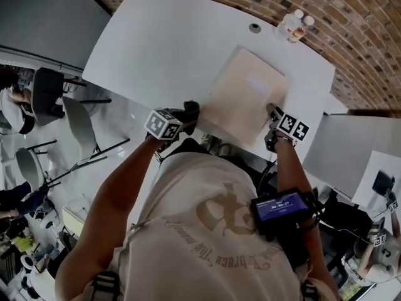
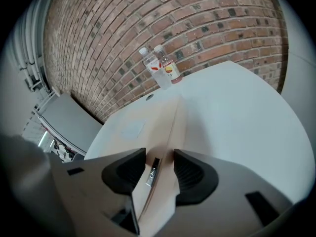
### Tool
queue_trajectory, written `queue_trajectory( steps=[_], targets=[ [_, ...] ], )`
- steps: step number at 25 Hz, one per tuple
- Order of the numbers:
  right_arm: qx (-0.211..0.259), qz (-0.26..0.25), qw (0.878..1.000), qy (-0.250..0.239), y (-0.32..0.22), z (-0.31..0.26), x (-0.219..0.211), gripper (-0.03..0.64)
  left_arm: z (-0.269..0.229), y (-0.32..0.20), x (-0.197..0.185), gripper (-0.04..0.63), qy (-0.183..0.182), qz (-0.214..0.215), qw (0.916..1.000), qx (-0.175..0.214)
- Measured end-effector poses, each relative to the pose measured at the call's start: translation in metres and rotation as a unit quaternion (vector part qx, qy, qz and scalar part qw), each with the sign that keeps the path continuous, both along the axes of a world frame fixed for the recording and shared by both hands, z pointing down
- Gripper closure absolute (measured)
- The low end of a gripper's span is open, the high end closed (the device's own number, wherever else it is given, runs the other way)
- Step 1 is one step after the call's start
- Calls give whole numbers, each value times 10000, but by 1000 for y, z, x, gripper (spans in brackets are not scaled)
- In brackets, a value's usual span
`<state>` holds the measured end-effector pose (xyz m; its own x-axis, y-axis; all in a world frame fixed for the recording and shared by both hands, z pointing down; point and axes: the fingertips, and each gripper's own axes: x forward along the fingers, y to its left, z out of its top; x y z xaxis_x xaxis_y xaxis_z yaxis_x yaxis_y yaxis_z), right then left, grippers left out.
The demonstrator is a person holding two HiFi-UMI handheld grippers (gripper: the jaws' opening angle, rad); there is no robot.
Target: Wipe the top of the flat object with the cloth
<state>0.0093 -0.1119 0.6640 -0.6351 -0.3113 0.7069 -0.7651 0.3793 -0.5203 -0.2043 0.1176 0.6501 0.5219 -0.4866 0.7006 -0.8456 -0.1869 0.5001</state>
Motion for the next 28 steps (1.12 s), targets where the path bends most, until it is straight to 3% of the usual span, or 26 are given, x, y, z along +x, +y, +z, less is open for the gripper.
queue_trajectory(
  steps=[5, 11, 15, 19, 24, 28],
  targets=[
    [130, -285, 9995, -4, -2, -2, -10, 425, -1, 25, 5, 491, 272, -834, 9961, -101],
    [175, -617, 9979, -66, 7, -10, -2, 423, 4, 32, -1, 491, 224, -1855, 9818, -325],
    [-69, -649, 9977, -186, 24, -6, 0, 413, 12, 23, 6, 491, -12, -1903, 9801, -572],
    [-312, -502, 9975, -383, 33, 0, 0, 413, 20, 13, 23, 489, -19, -1814, 9799, -831],
    [-371, -675, 9965, -338, 31, 3, -3, 406, 26, 4, 41, 486, 301, -2040, 9701, -1276],
    [-367, -727, 9961, -353, 31, 3, -1, 403, 24, 1, 81, 486, 548, -1506, 9763, -1454]
  ],
)
